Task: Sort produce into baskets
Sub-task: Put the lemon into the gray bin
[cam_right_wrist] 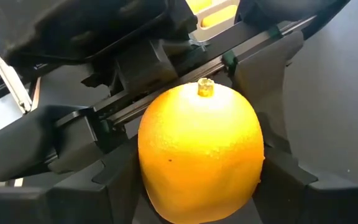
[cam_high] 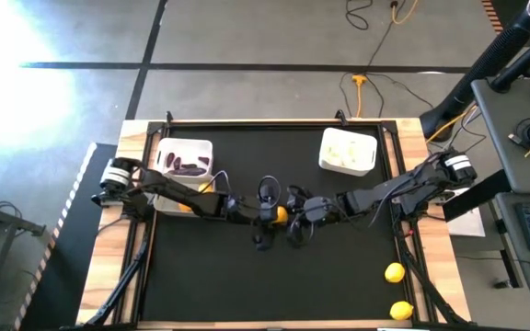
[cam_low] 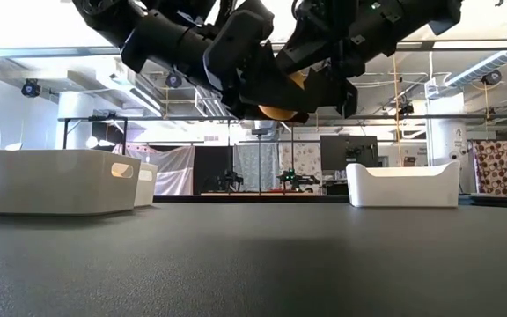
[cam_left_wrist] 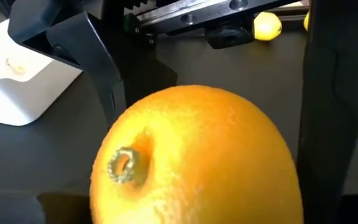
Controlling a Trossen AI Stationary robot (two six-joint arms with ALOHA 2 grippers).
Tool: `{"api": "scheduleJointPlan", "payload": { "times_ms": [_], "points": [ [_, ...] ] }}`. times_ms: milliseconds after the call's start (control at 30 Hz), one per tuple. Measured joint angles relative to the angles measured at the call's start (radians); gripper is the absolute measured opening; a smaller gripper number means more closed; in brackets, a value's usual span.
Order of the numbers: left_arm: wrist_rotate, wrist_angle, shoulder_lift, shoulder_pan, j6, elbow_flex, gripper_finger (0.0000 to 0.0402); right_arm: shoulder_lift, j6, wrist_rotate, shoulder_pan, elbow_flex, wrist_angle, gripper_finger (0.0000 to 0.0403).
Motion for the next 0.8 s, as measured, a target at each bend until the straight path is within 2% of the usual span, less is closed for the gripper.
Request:
{"api": "scheduleJointPlan", "payload": {
  "times_ms": [233,333,600,800],
  "points": [
    [0.011,0.008,-0.075,0.000,0.006,-0.042,0.0265,-0.024,-0.048,-0.018,0.000,0.058,-0.087,0.0257],
    [0.016,-0.079,-0.115,-0.001,-0.001,-0.065,0.0265,-0.034,-0.089,-0.035,0.003,0.077,-0.200,0.0276],
    [0.007,-0.260,-0.201,-0.003,-0.017,-0.089,0.0215,-0.033,-0.120,-0.024,0.003,0.149,-0.307,0.0337],
    [0.007,-0.320,-0.373,-0.008,-0.043,-0.164,0.0192,-0.039,-0.117,-0.020,0.002,0.166,-0.344,0.0356]
  ]
}}
